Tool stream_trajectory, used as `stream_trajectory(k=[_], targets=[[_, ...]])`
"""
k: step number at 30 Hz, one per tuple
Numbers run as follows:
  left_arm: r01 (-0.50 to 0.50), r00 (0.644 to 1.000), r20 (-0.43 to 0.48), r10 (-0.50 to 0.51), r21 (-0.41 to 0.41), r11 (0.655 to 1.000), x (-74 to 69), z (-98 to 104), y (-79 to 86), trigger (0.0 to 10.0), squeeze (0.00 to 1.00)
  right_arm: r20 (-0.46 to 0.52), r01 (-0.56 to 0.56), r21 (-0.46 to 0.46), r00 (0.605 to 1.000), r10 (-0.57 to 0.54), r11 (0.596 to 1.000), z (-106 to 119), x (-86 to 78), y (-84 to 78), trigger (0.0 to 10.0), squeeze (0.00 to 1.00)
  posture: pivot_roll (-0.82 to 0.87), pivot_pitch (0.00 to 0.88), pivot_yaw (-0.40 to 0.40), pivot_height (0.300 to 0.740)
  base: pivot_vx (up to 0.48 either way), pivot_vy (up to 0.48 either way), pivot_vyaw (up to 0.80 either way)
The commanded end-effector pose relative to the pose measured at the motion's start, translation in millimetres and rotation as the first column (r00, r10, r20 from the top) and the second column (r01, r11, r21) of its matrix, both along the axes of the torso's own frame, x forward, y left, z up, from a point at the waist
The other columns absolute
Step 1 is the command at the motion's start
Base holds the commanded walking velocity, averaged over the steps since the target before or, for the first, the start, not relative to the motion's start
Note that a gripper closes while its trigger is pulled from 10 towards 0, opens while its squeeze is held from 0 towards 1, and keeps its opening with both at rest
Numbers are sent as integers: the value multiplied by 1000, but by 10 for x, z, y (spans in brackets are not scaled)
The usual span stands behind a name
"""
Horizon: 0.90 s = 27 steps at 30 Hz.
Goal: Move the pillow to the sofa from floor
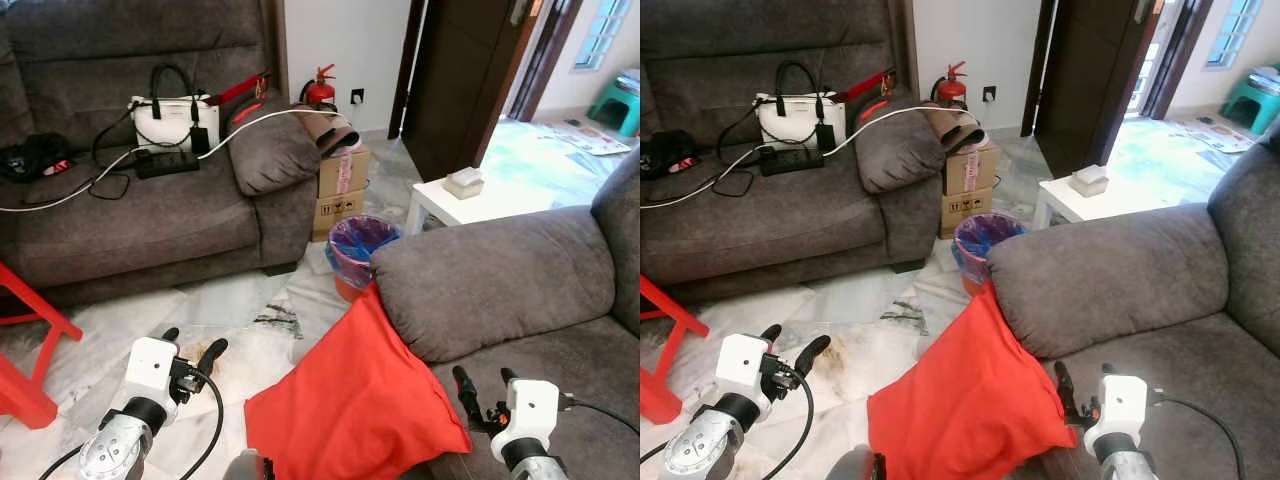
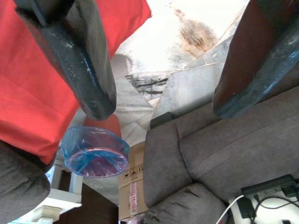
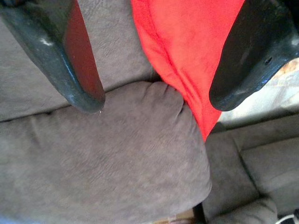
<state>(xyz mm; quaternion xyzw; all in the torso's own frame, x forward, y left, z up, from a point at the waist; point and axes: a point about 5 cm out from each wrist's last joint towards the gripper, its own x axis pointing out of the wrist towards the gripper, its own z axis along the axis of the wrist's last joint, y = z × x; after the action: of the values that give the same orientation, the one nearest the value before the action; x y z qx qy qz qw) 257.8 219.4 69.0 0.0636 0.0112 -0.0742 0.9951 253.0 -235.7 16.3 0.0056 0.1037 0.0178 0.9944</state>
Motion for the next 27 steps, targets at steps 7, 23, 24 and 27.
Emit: stream_trajectory(k=[7, 23, 24, 27], targets=[[-9, 1000, 1, 9, 5, 1000, -3, 4, 10, 10000, 0, -10, -40, -7, 999, 40, 999, -31, -5, 74, 10000, 0, 107, 93, 10, 615, 0, 0, 0], [-11, 1000, 3, 11, 3, 1000, -5, 3, 2, 10000, 0, -39, -62, -21, 997, 61, 998, -75, -24, 102, 10000, 0, 104, 95, 9, 615, 0, 0, 0], [-15, 1000, 4, 15, 3, 1000, -5, 4, 5, 10000, 0, -42, -64, -22, 997, 63, 998, -77, -24, 104, 10000, 0, 104, 95, 9, 615, 0, 0, 0], [-22, 1000, 6, 22, 1, 1000, -8, 6, 14, 10000, 0, -43, -74, -16, 996, 73, 997, -80, -23, 120, 10000, 0, 105, 96, 8, 615, 0, 0, 0]])
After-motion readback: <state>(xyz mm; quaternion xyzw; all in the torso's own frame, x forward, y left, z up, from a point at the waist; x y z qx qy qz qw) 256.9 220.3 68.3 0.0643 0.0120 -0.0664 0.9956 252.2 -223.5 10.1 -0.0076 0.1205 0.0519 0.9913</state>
